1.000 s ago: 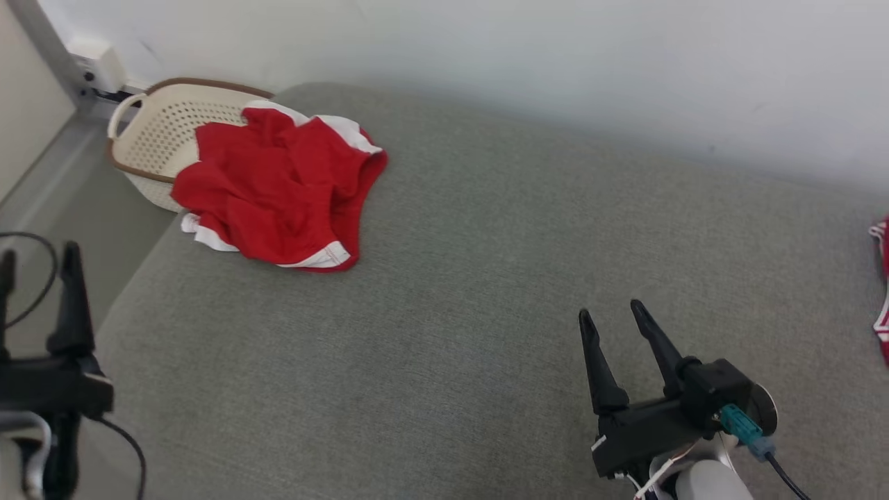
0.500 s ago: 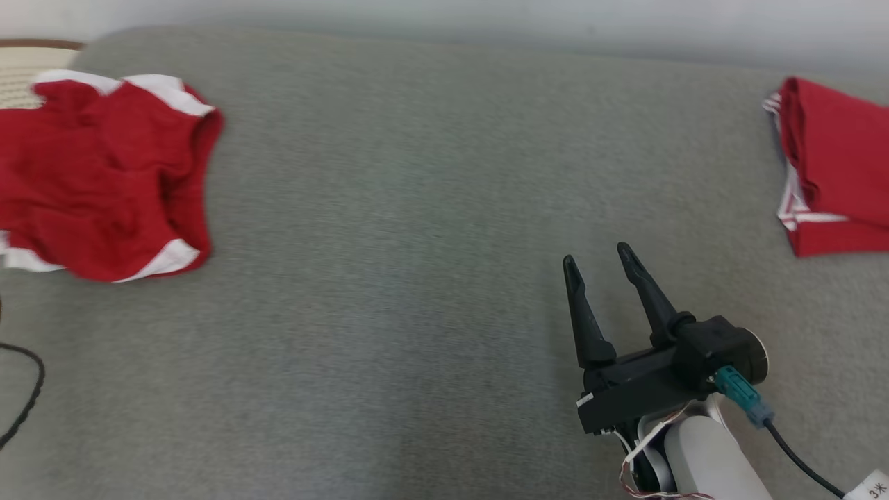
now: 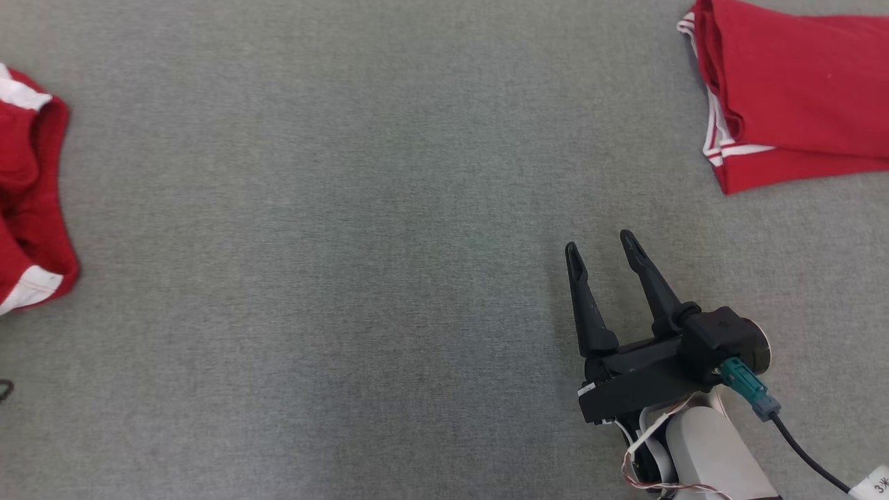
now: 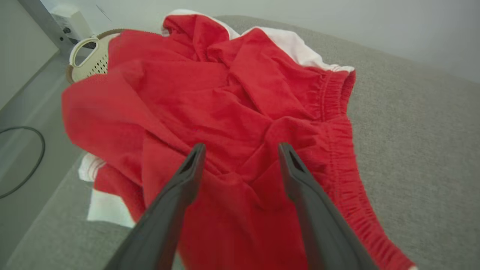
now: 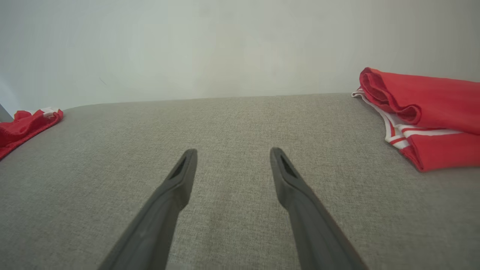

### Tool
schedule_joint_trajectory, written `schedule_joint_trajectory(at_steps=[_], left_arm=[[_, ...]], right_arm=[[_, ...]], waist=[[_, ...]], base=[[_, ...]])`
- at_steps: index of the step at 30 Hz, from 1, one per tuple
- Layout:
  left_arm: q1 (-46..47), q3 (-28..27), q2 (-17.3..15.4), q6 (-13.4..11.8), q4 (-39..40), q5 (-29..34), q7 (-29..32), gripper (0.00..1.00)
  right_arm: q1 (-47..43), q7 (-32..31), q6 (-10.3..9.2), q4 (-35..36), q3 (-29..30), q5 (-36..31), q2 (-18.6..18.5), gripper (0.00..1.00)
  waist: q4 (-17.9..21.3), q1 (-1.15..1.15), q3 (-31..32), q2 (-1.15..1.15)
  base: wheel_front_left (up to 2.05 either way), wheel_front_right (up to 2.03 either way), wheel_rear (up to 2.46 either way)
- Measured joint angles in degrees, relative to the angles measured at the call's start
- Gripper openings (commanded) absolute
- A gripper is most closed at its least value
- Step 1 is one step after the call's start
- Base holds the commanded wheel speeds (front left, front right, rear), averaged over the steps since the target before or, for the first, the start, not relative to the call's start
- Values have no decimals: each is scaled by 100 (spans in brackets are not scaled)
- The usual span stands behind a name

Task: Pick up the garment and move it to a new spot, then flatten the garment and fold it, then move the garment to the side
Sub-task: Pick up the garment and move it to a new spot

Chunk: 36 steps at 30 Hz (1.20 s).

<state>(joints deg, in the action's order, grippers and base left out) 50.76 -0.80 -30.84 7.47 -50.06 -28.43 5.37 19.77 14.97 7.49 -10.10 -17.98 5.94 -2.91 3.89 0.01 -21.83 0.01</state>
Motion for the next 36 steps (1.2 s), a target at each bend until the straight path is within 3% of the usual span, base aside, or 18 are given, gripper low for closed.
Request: schedule_joint_trajectory(at_steps=[9, 15, 16, 24, 36], left_arm=[[183, 570, -144, 1, -511, -759, 1425, 100], [220, 828, -231, 1, -604, -849, 1485, 96], [216, 865, -248, 1, -613, -869, 1416, 0], [189, 1241, -361, 1, -416, -1005, 804, 0], [367, 2019, -704, 1, 578, -1299, 63, 0]], right_arm=[[-3, 1, 0, -16, 32, -34, 3, 100], [-7, 2, 0, -51, 32, -36, 3, 100], [-8, 3, 0, -55, 34, -36, 2, 100], [-43, 12, 0, -159, 82, -36, 1, 100], [-166, 13, 0, -259, 77, 29, 3, 100]], waist=[[146, -2, -73, -1], [155, -2, -38, -1], [153, -1, -28, -1], [82, -2, 138, -1], [-99, -2, 558, -1]], base=[[0, 0, 0], [0, 0, 0], [0, 0, 0], [0, 0, 0], [0, 0, 0]])
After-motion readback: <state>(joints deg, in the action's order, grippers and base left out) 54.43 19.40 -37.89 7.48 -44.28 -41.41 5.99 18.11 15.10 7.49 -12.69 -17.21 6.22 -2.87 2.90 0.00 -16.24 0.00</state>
